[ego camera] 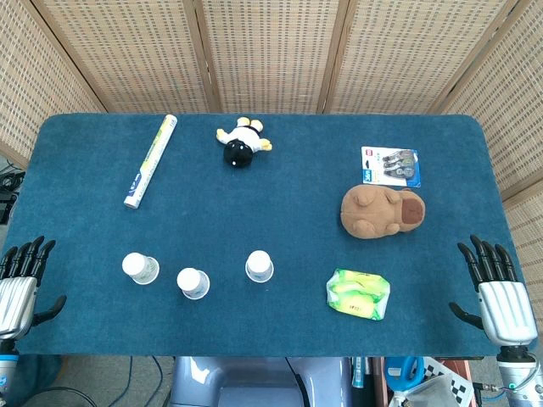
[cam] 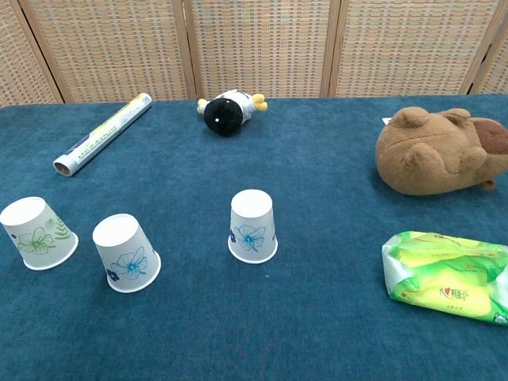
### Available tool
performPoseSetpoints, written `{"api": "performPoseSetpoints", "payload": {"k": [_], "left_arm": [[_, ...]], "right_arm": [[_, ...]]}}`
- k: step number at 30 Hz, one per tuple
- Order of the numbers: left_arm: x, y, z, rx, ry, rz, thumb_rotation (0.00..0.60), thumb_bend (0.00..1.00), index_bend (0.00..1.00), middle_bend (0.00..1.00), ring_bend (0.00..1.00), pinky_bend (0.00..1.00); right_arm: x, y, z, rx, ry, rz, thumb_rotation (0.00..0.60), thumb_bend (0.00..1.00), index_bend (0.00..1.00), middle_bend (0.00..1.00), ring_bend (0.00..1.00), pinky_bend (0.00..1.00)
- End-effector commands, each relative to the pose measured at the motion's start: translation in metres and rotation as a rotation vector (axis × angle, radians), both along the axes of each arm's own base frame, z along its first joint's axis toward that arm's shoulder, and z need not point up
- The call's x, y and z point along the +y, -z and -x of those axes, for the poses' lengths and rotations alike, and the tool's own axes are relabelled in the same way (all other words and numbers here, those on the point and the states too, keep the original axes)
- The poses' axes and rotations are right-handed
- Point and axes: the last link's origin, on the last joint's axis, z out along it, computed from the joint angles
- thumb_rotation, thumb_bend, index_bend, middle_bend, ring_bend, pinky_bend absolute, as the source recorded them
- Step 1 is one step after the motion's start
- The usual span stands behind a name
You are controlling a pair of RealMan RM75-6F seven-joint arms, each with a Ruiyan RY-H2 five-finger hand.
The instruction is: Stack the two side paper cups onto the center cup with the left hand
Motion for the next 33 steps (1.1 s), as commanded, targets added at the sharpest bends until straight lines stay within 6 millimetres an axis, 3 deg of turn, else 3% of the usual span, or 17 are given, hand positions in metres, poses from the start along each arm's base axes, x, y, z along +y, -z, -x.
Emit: {"api": "performPoseSetpoints", "payload": {"k": [1, 7, 9, 13, 17, 21, 25, 33], "left_arm": [[0.0, 0.0, 0.0, -0.002, 0.001, 0.004, 0.6, 0.29, 0.0, 0.0, 0.0, 0.0], [0.001, 0.004, -0.002, -0.012, 0.027, 0.031, 0.6, 0.29, 0.0, 0.0, 0.0, 0.0], [0.012, 0.021, -0.015, -0.025, 0.143, 0.128, 0.6, 0.29, 0.0, 0.0, 0.0, 0.0], [0.022, 0.033, -0.022, -0.018, 0.201, 0.199, 0.6, 0.29, 0.0, 0.0, 0.0, 0.0], [0.039, 0.054, -0.044, -0.003, 0.313, 0.295, 0.6, 0.29, 0.0, 0.01, 0.0, 0.06], [0.056, 0.083, -0.068, 0.014, 0.411, 0.374, 0.6, 0.29, 0.02, 0.11, 0.09, 0.14], [0.071, 0.114, -0.08, 0.018, 0.403, 0.448, 0.6, 0.29, 0.08, 0.16, 0.13, 0.21], [0.081, 0.133, -0.09, 0.015, 0.374, 0.463, 0.6, 0.29, 0.15, 0.2, 0.16, 0.21]], "right_arm": [[0.0, 0.0, 0.0, -0.001, -0.001, 0.001, 0.6, 0.0, 0.0, 0.0, 0.0, 0.0], [0.0, 0.0, 0.0, -0.006, 0.002, -0.003, 0.6, 0.0, 0.0, 0.0, 0.0, 0.0], [0.0, -0.002, 0.0, -0.013, 0.002, 0.004, 0.6, 0.0, 0.0, 0.0, 0.0, 0.0], [-0.001, -0.002, 0.0, -0.014, 0.006, 0.003, 0.6, 0.0, 0.0, 0.0, 0.0, 0.0], [-0.002, -0.002, 0.001, -0.014, 0.01, 0.002, 0.6, 0.0, 0.0, 0.0, 0.0, 0.0], [-0.004, -0.003, 0.002, -0.016, 0.018, 0.007, 0.6, 0.0, 0.0, 0.0, 0.0, 0.0], [-0.005, -0.005, 0.004, -0.025, 0.027, 0.011, 0.6, 0.0, 0.0, 0.0, 0.0, 0.0], [-0.006, -0.01, 0.006, -0.036, 0.033, 0.021, 0.6, 0.0, 0.0, 0.0, 0.0, 0.0]]}}
